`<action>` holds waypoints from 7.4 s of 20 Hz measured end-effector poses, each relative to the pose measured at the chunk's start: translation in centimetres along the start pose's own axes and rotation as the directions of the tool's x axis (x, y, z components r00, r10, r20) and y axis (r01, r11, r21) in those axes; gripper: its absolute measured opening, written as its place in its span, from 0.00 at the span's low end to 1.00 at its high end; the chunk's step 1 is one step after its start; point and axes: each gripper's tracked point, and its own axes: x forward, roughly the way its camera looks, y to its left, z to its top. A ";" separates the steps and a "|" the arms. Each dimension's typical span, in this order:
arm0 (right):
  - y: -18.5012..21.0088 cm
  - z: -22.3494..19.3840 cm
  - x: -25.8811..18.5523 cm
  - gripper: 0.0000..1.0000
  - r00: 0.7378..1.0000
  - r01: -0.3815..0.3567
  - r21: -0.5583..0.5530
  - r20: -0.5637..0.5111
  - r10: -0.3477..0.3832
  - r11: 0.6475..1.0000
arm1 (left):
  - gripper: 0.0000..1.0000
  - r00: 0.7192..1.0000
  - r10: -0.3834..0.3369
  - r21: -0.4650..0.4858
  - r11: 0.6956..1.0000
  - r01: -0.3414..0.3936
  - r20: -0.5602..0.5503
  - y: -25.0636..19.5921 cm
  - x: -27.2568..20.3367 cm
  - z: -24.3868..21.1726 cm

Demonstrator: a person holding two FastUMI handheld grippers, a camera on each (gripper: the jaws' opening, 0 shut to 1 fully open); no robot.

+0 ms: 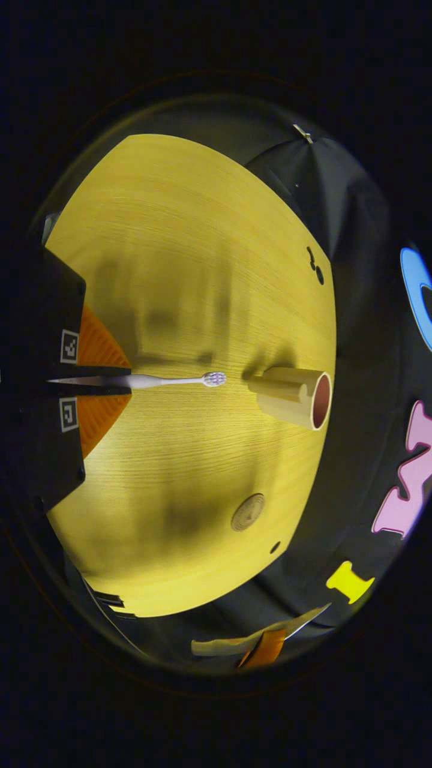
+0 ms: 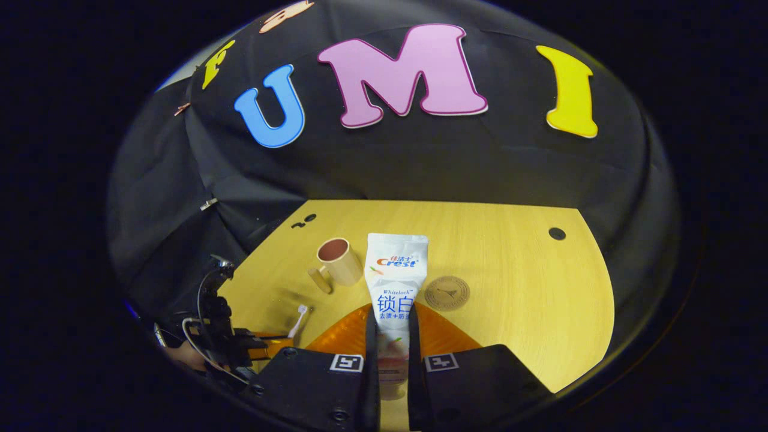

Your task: Put the toothbrush and toothpaste on the desktop into the cup, then pick up the cup and place it on the coaster on the desktop.

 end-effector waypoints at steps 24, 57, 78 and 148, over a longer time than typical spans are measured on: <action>13.0 10.4 20.7 0.22 0.935 -0.166 -0.103 0.299 0.190 0.981 | 0.06 0.940 -0.008 -0.148 0.987 0.062 0.342 3.4 -10.4 5.3; 2.7 3.5 16.2 0.98 0.970 -0.044 -0.063 0.235 0.057 0.997 | 0.06 0.817 -0.089 -0.065 0.986 0.152 0.569 -0.7 -7.2 18.4; -10.2 0.4 11.1 0.98 0.977 0.119 -0.015 0.180 -0.114 0.993 | 0.06 0.587 -0.169 0.073 0.980 0.183 0.792 -5.6 -1.4 34.4; -24.6 -12.4 -0.2 0.98 0.938 0.336 0.268 -0.007 -0.347 0.903 | 0.32 0.973 0.040 0.207 0.978 0.008 -0.227 -1.6 12.7 16.3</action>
